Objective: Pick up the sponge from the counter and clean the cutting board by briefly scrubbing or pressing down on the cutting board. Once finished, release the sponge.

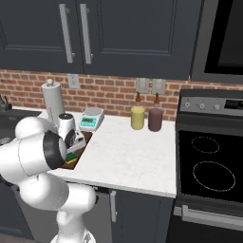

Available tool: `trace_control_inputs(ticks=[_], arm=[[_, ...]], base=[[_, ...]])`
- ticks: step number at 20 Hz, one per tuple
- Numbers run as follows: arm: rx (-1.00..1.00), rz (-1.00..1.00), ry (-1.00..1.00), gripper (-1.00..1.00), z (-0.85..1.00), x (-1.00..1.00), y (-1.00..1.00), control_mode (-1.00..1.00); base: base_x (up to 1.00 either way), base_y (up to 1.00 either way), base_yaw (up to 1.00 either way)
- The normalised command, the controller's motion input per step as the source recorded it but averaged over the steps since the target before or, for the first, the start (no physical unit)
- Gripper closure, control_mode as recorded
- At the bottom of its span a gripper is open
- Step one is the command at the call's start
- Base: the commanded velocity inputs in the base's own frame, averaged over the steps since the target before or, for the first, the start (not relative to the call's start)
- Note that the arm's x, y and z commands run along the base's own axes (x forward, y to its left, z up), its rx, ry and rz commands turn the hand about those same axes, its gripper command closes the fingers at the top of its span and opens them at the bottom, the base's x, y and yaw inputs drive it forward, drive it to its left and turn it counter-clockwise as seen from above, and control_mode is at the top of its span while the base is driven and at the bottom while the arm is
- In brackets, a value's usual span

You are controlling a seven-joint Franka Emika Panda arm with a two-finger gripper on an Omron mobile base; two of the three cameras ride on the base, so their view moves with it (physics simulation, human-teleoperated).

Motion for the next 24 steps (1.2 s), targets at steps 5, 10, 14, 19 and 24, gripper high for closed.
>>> trace_control_inputs(ticks=[5,10,14,19,24], arm=[[0.0,0.0,-0.02,1.0,-0.02,0.26,0.0,-1.0],[0.0,0.0,-0.01,1.0,-0.02,0.36,0.0,-1.0],[0.0,0.0,-0.02,1.0,-0.04,0.41,0.0,-1.0],[0.0,-0.01,-0.03,1.0,-0.04,0.42,0.0,-1.0],[0.0,-0.01,-0.03,1.0,-0.02,0.43,0.0,-1.0]], base=[[0.0,0.0,0.0],[0.0,0.0,0.0],[0.0,0.0,0.0],[0.0,0.0,0.0],[0.0,0.0,0.0]])
